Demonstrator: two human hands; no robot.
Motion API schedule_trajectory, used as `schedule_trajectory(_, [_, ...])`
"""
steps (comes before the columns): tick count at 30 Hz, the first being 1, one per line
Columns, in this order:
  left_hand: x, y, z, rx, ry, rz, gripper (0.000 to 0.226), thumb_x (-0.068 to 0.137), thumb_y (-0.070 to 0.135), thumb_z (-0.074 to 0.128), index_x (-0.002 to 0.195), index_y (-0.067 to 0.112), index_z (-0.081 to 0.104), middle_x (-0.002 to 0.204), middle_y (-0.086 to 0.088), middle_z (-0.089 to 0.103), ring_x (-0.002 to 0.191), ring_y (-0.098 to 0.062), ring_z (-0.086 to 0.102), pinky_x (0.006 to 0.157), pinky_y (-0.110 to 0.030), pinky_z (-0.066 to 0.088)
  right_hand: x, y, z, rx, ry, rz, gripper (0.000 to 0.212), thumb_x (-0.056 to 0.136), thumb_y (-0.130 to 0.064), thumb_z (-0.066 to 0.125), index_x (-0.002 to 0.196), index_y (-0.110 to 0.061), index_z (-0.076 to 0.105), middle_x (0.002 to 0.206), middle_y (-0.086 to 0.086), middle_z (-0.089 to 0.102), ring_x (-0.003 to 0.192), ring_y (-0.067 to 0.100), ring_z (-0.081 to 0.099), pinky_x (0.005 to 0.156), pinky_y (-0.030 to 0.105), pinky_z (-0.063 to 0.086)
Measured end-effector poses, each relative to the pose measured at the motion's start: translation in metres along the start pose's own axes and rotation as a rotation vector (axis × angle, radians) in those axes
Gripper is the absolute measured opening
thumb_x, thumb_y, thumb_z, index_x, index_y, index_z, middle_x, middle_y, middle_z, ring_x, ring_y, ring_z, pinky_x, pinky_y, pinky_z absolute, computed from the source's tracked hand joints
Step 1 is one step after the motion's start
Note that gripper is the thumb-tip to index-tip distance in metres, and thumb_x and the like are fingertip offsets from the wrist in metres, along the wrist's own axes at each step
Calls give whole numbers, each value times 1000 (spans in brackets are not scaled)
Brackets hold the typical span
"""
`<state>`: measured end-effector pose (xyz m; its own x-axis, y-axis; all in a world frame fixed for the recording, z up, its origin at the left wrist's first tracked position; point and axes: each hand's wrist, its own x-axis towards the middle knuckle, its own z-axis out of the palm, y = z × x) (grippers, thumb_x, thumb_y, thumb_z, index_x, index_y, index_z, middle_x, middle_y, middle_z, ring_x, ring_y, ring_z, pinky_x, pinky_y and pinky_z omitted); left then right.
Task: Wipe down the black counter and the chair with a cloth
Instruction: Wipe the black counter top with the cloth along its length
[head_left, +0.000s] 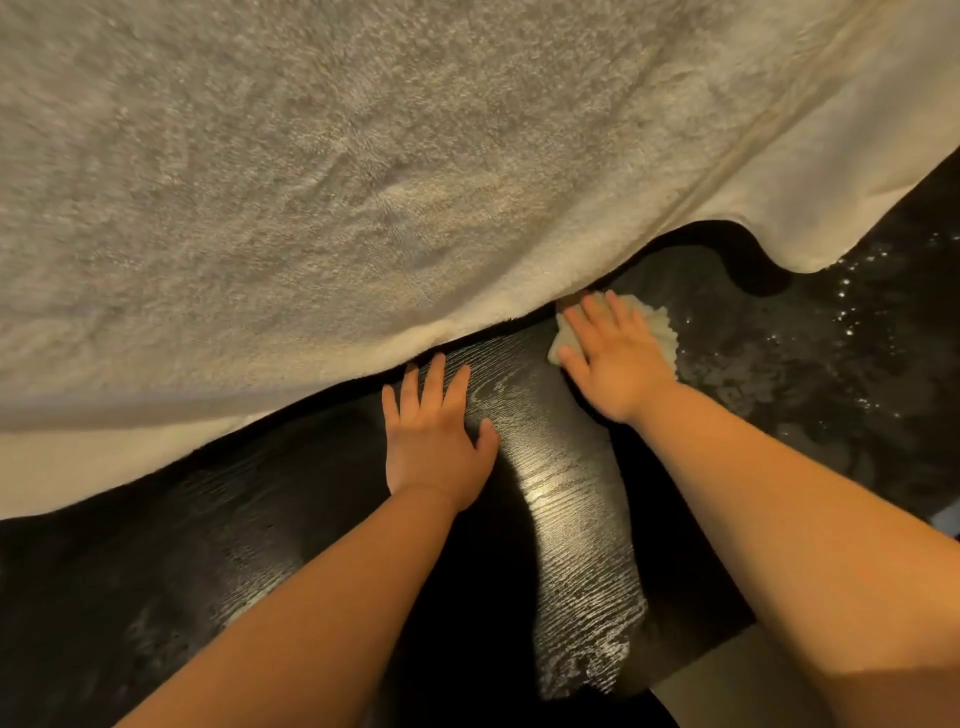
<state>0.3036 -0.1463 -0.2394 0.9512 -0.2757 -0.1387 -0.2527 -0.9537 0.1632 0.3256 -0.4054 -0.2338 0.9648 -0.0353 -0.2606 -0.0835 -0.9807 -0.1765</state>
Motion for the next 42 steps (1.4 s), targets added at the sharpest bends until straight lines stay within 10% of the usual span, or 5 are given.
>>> schedule_trajectory(12, [2, -1, 3, -7, 2, 1, 74, 96, 60, 38, 164, 30, 30, 174, -4, 20, 159, -34, 15, 130, -58, 6, -90, 2, 31, -37, -21, -246, 65, 108, -55, 24, 167, -29, 11, 175, -4, 0, 160, 24, -6, 129, 47, 0])
schedule_trajectory(20, [0, 0, 3, -9, 4, 0, 73, 99, 58, 41, 164, 29, 28, 175, -4, 18, 160, -32, 12, 130, -56, 4, -20, 39, 17, -28, 86, 140, 78, 101, -61, 3, 166, -20, 13, 174, 9, 7, 160, 35, 7, 128, 53, 9])
schedule_trajectory(28, [1, 1, 2, 2, -4, -12, 72, 100, 57, 42, 165, 30, 27, 175, -2, 16, 160, -31, 11, 131, -54, 3, -105, 20, 38, -26, 31, -199, 72, 103, -60, 38, 166, -28, 22, 174, 0, 13, 160, 31, 6, 129, 51, 9])
schedule_trajectory(35, [0, 2, 4, -41, 52, -17, 68, 96, 51, 49, 159, 26, 43, 171, -5, 30, 156, -33, 22, 129, -58, 11, -47, 38, 20, 18, 32, 179, 79, 98, -63, 12, 167, -25, 6, 175, 4, -2, 159, 37, -5, 127, 56, 3])
schedule_trajectory(42, [-1, 0, 4, -35, 63, 16, 68, 97, 52, 45, 159, 23, 43, 170, -9, 32, 155, -37, 25, 128, -60, 14, -154, 2, 56, -20, 16, -148, 71, 105, -60, 32, 166, -25, 21, 174, 3, 12, 160, 33, 4, 128, 55, 10])
